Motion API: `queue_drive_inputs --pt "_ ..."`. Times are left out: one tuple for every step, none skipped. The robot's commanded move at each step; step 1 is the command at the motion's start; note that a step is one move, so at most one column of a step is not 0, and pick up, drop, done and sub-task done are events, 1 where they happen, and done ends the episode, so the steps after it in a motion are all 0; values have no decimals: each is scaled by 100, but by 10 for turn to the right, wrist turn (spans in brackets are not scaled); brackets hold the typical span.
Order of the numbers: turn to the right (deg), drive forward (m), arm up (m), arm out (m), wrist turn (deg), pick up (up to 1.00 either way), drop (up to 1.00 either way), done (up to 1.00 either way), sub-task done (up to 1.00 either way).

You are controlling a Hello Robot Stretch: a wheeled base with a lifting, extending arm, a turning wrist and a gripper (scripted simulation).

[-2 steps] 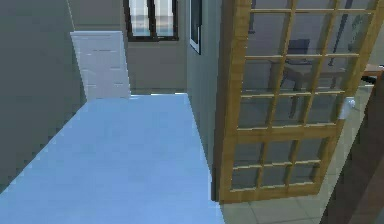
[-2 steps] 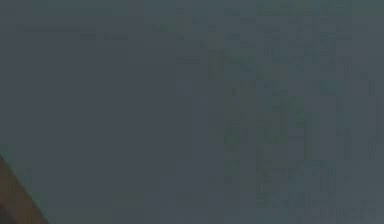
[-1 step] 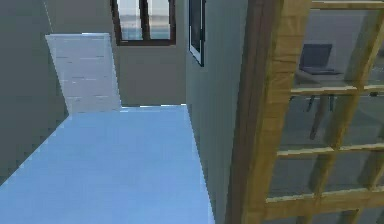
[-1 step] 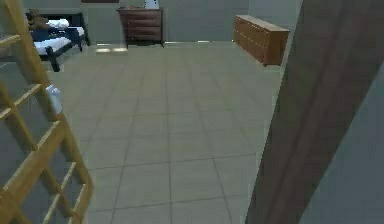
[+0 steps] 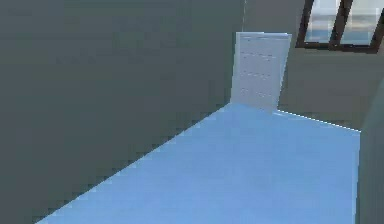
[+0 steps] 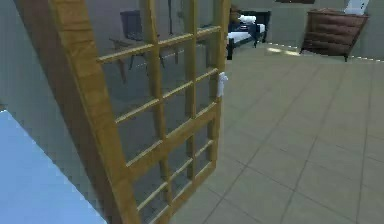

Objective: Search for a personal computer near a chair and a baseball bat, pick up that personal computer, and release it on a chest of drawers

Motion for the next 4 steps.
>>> queue_drive_inputs --pt "-390 0 0 0 0 0 0 0 0" --pt "0 10 0 0 0 0 0 0 0" --pt "450 0 0 0 0 0 0 0 0" --pt "330 0 0 0 0 0 0 0 0"
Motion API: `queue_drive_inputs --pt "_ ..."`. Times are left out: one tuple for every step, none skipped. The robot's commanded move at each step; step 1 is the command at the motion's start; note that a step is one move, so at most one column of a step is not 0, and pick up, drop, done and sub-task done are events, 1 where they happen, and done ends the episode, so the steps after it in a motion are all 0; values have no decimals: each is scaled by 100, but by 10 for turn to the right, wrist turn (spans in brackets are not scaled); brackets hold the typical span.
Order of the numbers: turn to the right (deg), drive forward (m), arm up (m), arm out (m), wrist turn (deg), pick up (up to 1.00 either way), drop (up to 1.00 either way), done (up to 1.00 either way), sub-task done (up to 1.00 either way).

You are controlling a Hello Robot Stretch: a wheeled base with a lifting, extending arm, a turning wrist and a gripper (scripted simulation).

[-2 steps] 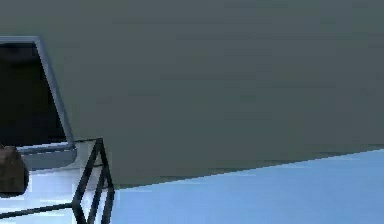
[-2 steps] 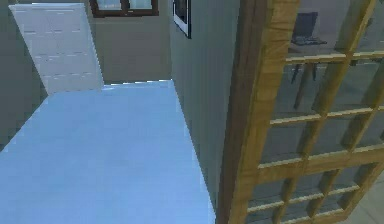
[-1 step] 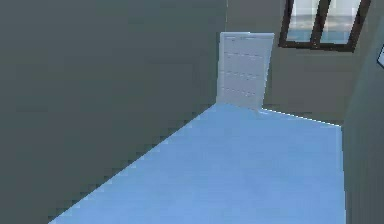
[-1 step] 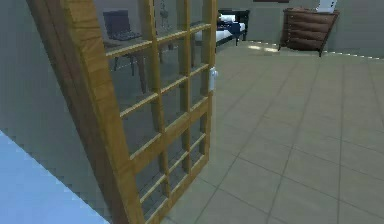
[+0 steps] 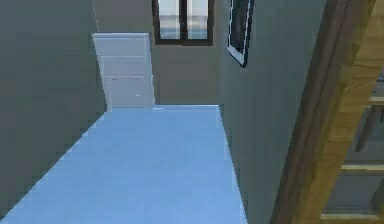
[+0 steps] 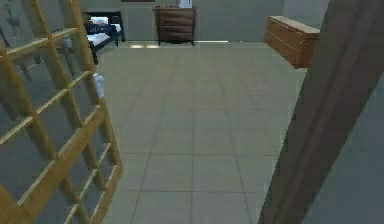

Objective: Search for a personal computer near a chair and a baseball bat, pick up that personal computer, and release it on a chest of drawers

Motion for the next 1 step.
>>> queue_drive_inputs --pt "0 15 0 0 0 0 0 0 0"
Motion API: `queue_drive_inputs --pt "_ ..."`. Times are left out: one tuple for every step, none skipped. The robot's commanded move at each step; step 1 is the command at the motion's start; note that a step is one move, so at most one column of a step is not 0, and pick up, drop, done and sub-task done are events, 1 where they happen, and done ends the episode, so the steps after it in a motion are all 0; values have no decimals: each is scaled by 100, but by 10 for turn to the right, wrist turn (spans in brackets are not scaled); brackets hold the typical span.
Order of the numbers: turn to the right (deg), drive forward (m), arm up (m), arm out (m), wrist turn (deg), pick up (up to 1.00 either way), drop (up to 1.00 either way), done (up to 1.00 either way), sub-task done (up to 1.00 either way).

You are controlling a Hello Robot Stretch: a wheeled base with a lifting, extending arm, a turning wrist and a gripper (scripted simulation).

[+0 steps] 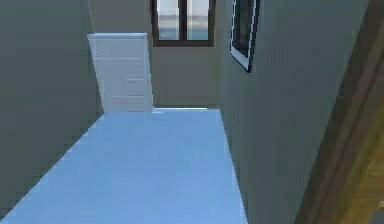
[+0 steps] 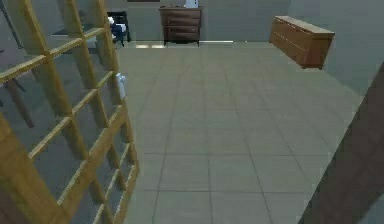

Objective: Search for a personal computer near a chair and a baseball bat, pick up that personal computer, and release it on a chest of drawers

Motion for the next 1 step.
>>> queue_drive_inputs --pt "450 0 0 0 0 0 0 0 0"
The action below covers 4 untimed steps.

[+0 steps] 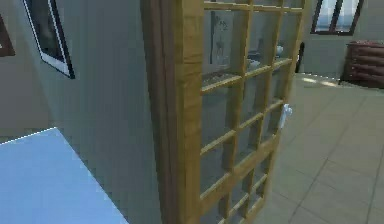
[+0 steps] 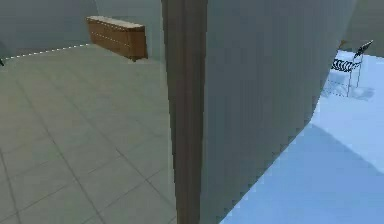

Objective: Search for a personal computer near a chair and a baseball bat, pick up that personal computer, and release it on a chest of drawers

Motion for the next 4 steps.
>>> queue_drive_inputs --pt "450 0 0 0 0 0 0 0 0" --pt "0 30 0 0 0 0 0 0 0" --pt "0 100 0 0 0 0 0 0 0" --pt "-30 0 0 0 0 0 0 0 0"
